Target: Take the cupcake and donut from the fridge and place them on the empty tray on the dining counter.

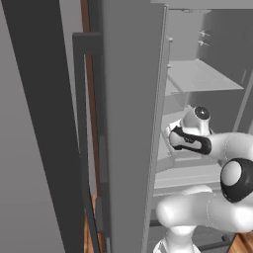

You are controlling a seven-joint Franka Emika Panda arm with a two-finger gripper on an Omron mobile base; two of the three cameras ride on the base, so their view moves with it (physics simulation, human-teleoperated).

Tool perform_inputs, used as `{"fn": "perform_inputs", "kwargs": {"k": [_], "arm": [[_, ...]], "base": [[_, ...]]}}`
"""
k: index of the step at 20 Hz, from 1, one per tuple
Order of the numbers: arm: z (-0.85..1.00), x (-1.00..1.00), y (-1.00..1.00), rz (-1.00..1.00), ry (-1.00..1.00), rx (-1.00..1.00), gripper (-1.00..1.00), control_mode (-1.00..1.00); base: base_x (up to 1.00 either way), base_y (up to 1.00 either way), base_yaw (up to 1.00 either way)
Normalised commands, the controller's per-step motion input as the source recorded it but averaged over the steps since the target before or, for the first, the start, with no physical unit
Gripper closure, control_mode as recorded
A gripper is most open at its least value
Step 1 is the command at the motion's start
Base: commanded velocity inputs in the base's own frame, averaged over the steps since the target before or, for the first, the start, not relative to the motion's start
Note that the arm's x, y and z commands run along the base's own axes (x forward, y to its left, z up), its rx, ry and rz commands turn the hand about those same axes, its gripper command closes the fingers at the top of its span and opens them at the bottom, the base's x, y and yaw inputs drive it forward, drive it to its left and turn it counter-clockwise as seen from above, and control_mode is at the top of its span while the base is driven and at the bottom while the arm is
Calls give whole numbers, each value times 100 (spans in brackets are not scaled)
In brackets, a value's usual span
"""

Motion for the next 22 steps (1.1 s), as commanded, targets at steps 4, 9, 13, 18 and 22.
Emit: {"fn": "perform_inputs", "kwargs": {"k": [4,9,13,18,22], "arm": [[-23,34,-12,0,4,0,-100,-100],[-28,28,-12,0,5,0,-100,-100],[-24,32,-9,0,0,0,-100,-100],[-33,3,-6,0,0,0,-100,-100],[-67,13,-1,1,0,0,-100,-100]], "base": [[0,0,0],[0,0,0],[0,0,0],[0,0,0],[0,0,0]]}}
